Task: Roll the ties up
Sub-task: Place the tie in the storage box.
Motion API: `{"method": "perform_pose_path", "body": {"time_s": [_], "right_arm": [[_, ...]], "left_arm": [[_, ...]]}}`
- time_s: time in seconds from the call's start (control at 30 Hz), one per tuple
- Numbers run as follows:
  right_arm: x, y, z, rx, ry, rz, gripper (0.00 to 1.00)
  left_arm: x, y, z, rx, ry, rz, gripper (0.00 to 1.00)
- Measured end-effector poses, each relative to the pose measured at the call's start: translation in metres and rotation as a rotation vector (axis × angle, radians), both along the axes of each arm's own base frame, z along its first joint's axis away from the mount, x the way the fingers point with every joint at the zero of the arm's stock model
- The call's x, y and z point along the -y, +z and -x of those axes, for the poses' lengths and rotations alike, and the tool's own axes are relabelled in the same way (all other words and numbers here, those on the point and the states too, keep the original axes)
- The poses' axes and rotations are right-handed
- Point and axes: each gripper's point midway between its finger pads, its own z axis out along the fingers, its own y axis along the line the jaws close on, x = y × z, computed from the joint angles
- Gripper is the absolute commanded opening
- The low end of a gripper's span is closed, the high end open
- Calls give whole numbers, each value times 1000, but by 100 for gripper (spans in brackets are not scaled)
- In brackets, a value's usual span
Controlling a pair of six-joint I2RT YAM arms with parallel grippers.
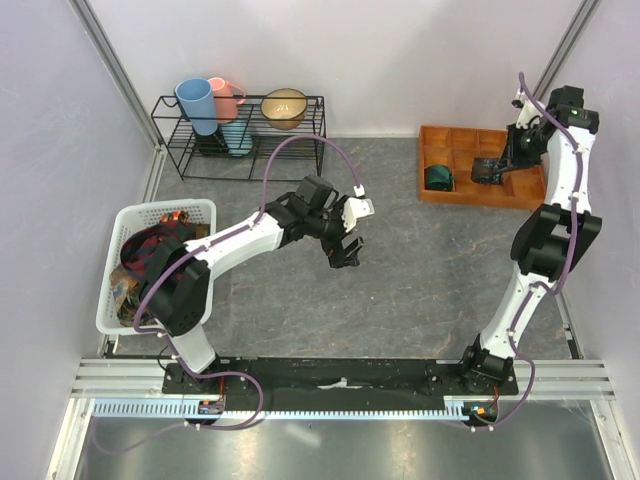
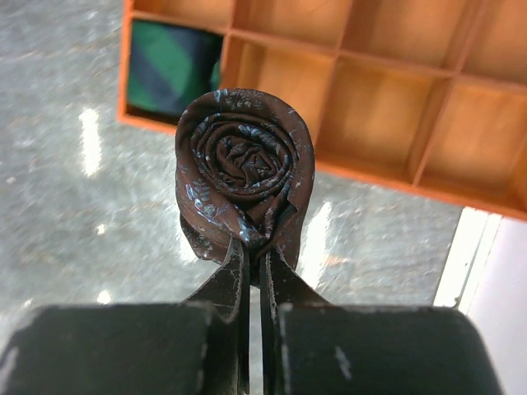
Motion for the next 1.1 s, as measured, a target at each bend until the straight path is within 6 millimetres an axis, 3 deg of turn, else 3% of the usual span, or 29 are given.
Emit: {"method": "perform_pose_path", "body": {"time_s": [0.43, 0.63, 1.1], "right_arm": [[-6, -45, -34, -29, 5, -35, 0], [-17, -65, -44, -32, 33, -145, 0], [-2, -101, -42, -54, 22, -349, 0]], "left_arm": [[-12, -18, 5, -48, 25, -25, 100], [-12, -13, 4, -39, 26, -18, 100], [-12, -4, 7, -38, 26, 0, 100]]}}
